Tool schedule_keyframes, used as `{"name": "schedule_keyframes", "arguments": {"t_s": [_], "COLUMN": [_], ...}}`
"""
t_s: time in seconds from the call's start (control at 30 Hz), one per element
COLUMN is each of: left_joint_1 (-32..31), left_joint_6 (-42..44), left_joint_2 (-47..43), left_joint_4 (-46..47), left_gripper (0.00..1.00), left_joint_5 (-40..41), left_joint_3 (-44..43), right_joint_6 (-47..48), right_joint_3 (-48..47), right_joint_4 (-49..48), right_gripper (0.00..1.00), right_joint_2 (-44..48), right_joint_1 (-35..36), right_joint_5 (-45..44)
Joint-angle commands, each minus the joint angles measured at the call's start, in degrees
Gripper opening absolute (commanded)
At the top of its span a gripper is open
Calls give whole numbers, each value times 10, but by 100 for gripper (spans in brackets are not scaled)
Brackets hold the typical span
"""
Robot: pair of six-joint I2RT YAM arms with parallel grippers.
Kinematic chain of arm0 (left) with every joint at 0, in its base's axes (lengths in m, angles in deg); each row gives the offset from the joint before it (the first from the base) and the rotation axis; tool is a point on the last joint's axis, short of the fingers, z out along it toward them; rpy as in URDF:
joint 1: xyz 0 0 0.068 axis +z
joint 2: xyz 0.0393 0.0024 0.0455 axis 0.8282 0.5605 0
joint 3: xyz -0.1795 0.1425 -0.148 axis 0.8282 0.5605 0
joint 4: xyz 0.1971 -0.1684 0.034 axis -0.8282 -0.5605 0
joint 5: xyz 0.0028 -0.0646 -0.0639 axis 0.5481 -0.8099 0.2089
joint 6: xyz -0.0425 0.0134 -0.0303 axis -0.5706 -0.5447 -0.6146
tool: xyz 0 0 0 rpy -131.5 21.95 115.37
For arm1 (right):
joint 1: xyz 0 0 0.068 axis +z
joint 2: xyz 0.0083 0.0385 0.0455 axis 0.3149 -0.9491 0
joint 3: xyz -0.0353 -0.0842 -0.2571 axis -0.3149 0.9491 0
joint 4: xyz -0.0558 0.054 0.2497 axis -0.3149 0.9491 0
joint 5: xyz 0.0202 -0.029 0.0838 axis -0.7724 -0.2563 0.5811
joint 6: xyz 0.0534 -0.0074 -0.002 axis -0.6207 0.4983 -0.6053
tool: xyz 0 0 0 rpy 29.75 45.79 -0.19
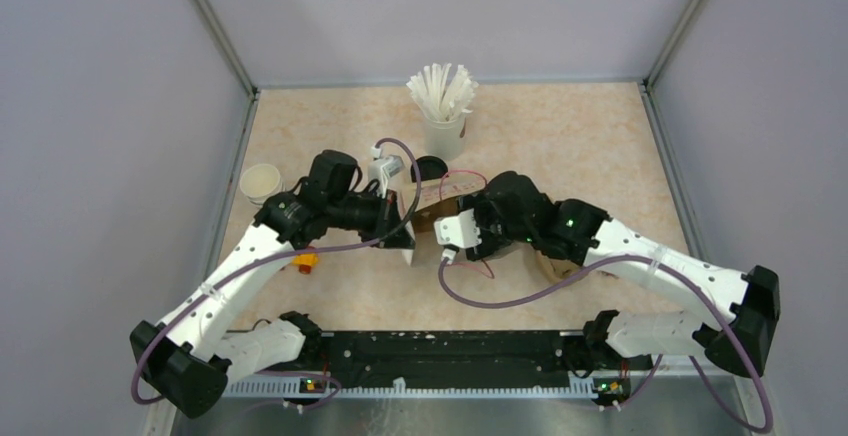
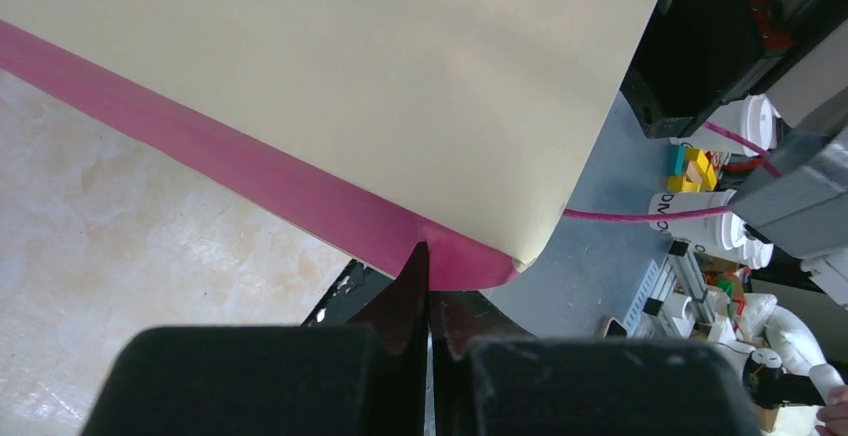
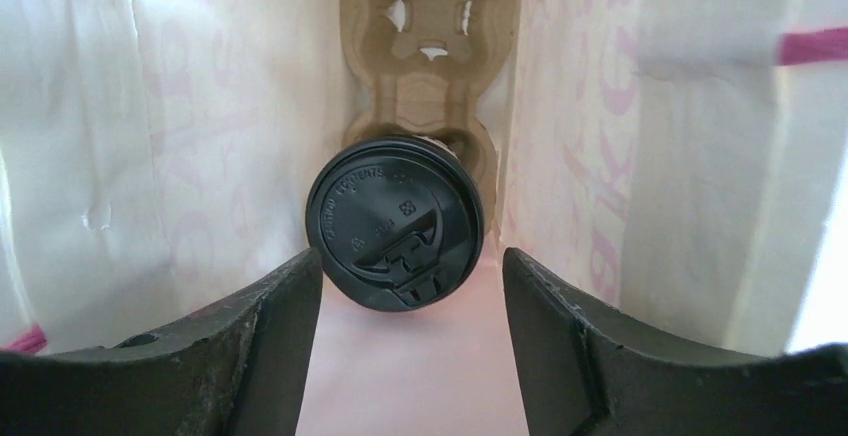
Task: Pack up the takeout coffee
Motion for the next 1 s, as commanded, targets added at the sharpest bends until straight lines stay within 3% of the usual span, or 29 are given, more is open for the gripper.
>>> {"name": "schedule_keyframes", "arguments": {"t_s": [0.0,0.43,0.97], "left_joint_1": [0,1,7], "left_joint_6": [-24,-108,-175], "left_joint_2": [2,-3,10], "left_joint_4": [-18,-7,-36], "left_gripper": [1,0,2], "left_joint_5": [-7,-33,5], "left_joint_3": [-30,-48,-81], "right_joint_6": [-33,-74,-159], "right_joint_3": [-52,-95,-120], "right_joint_4": [-3,6,-49], "right_gripper": [64,55,53], "right_joint_2": [18,29,29], "right_joint_1": [-8,-8,-17], "right_joint_5": [17,43,-18]}}
